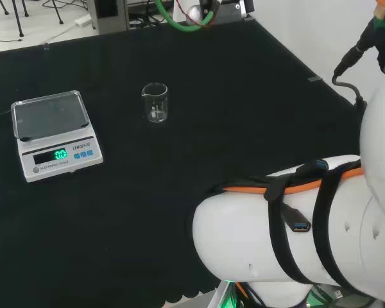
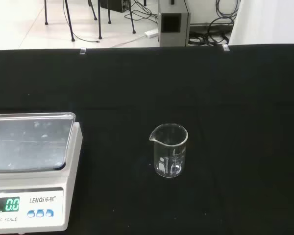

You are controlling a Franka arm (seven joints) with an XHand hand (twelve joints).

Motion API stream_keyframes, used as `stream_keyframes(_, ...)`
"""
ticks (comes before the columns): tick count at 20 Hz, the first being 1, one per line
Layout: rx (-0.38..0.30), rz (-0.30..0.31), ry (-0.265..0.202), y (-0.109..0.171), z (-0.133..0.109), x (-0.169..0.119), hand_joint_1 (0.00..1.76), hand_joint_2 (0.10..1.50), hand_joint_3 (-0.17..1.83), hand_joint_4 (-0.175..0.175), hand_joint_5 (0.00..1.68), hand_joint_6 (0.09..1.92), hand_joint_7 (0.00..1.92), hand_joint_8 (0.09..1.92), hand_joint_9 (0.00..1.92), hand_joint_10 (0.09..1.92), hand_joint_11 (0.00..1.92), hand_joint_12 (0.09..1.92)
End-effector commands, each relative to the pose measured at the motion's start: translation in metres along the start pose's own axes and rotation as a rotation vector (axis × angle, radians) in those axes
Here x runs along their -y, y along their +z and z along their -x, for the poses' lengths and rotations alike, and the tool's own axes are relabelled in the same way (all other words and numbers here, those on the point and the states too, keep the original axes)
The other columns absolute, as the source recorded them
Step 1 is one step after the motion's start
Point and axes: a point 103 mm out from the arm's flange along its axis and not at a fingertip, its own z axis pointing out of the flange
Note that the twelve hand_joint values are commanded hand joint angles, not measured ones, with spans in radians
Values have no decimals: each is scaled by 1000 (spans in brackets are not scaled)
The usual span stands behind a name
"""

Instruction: Pick up the beaker.

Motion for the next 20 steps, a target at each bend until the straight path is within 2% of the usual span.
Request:
stream_keyframes(1,60,28,79,-112,44,110,477,715,121,-13,364,144,418,426,461,762,344,1297)
stream_keyframes(2,42,33,113,-119,49,115,482,737,119,-18,406,157,444,514,519,755,382,1351)
stream_keyframes(3,41,34,112,-120,51,114,485,748,116,-20,427,162,451,567,548,751,402,1378)
stream_keyframes(5,81,24,100,-115,50,108,487,758,110,-22,441,163,445,621,568,748,413,1400)
stream_keyframes(9,79,3,110,-100,40,83,488,763,103,-22,440,158,432,653,574,747,411,1410)
stream_keyframes(12,59,-24,105,-85,31,58,488,762,101,-21,429,152,427,656,574,748,409,1410)
stream_keyframes(16,37,-72,98,-54,35,12,488,760,98,-21,397,136,418,658,574,748,405,1410)
stream_keyframes(20,10,-103,100,-35,44,-16,488,759,96,-21,373,124,411,660,573,748,400,1410)
